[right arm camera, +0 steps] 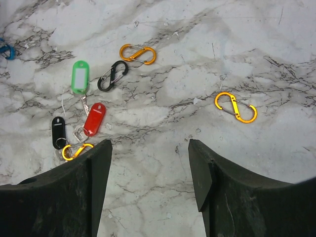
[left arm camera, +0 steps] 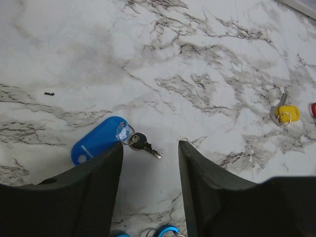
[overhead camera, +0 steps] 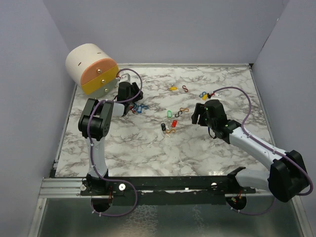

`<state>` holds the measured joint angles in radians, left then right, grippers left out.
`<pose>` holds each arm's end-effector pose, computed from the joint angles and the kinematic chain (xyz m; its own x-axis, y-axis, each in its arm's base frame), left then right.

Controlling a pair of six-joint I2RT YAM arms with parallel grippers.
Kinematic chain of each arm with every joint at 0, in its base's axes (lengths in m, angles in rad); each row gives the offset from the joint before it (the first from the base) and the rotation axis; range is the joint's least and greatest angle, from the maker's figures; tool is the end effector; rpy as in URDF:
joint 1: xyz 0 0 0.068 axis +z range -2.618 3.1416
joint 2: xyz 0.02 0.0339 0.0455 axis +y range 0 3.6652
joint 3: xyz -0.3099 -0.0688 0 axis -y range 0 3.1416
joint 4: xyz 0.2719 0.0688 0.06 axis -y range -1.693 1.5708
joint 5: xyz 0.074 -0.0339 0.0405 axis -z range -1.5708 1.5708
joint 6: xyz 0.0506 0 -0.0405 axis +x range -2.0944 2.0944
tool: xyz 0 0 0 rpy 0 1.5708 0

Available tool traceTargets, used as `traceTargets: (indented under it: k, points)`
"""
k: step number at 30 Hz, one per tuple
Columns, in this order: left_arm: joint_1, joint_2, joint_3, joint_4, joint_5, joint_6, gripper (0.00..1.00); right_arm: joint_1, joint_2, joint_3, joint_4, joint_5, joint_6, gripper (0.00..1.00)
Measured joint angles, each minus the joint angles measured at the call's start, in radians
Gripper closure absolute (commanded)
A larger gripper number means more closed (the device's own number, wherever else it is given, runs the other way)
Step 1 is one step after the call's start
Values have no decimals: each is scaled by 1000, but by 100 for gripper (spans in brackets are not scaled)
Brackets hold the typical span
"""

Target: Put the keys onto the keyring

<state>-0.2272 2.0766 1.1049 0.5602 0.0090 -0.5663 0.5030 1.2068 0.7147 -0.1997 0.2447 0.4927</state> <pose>0.4746 -0.1102 0.1440 -0.4540 -0.4457 -0.7715 -0.0122 0.8689 -0.4948 0.2446 0.1206 0.2490 -0.6363 0.1737 -0.7516 -0.0037 0.9736 0.2281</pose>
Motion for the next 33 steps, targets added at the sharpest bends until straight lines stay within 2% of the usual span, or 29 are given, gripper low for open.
traceTargets:
  k: [5,9,15,25,33]
  points:
    - [6,25,29,10,5,0,50,0,5,0,3,0,0,36]
    - [10,42,49,12,11,0,56,0,6,0,7,0,0,36]
    - [10,69,74,20,27,0,69,0,6,-1,11,0,0,36]
    - [16,105,110,24,50,0,99,0,5,-3,14,0,0,36]
    - [17,108,105,38,60,5,100,0,4,-9,14,0,0,36]
